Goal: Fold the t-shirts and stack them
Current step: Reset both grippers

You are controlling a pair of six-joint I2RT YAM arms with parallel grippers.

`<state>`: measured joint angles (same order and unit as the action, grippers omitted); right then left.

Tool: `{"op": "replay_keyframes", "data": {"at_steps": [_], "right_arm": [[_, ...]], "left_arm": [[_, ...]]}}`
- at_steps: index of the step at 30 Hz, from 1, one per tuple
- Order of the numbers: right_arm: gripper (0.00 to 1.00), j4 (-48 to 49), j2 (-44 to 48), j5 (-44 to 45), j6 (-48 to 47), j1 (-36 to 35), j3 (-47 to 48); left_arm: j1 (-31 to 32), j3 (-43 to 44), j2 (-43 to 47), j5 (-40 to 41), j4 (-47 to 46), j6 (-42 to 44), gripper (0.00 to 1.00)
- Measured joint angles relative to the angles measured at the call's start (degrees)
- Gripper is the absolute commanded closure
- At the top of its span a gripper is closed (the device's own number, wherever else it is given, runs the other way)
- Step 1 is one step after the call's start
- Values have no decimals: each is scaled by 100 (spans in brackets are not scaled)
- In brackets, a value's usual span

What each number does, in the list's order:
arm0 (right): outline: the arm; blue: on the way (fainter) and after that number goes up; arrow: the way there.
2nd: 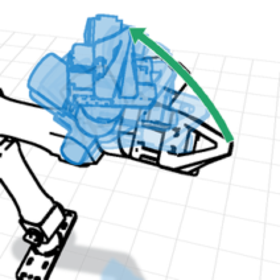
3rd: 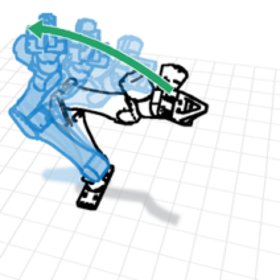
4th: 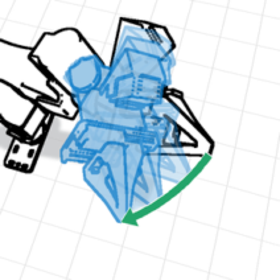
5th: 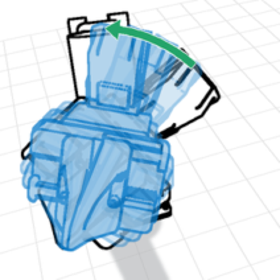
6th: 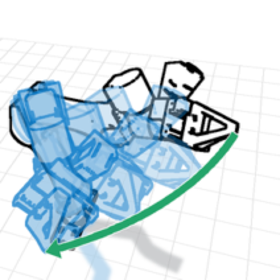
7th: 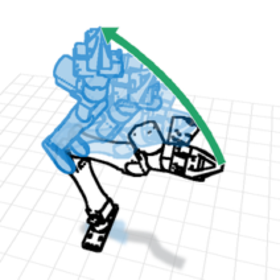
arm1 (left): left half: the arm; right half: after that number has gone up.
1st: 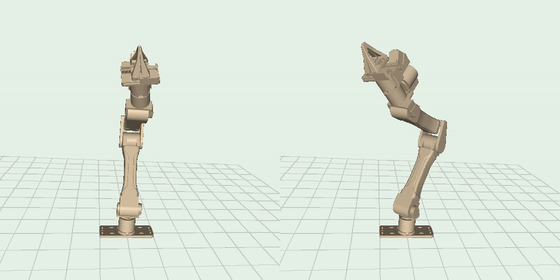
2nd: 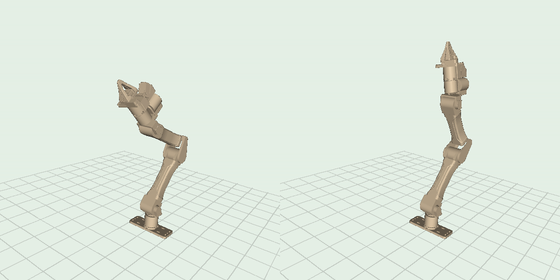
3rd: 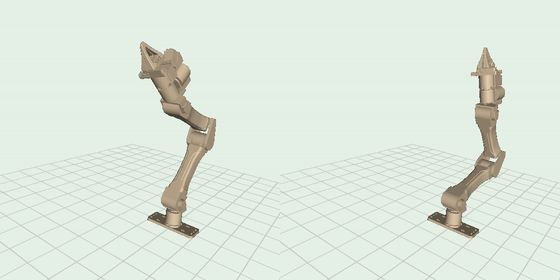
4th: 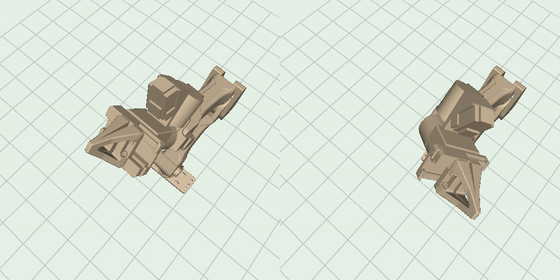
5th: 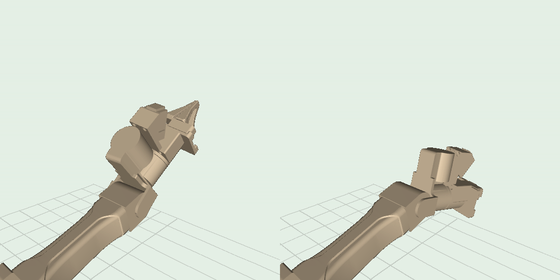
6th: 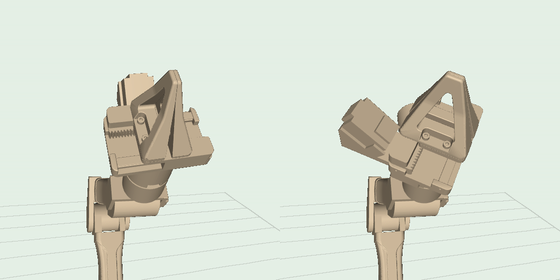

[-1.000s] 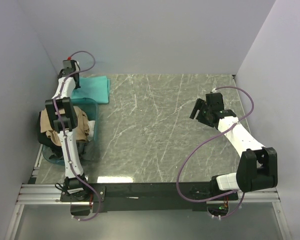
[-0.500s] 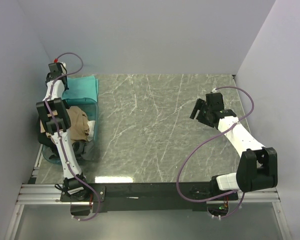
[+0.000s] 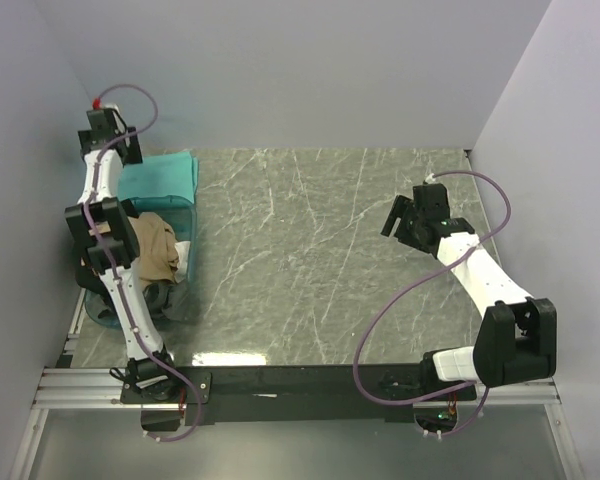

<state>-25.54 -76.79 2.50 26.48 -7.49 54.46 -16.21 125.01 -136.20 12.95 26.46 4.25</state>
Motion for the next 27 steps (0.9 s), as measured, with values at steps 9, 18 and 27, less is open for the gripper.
{"op": "replay_keyframes", "data": {"at_steps": [9, 18, 27], "right_arm": [[16, -72, 831, 190, 4, 2, -42], [15, -13, 1823, -44, 13, 2, -468], [14, 142, 2747, -264, -46, 2, -1097]], "left_arm": [[861, 37, 2341, 291, 140, -861, 1], [2568, -2441, 4857, -240, -402, -2140, 1], [4568, -6520, 6161, 162, -999, -3711, 1]]}}
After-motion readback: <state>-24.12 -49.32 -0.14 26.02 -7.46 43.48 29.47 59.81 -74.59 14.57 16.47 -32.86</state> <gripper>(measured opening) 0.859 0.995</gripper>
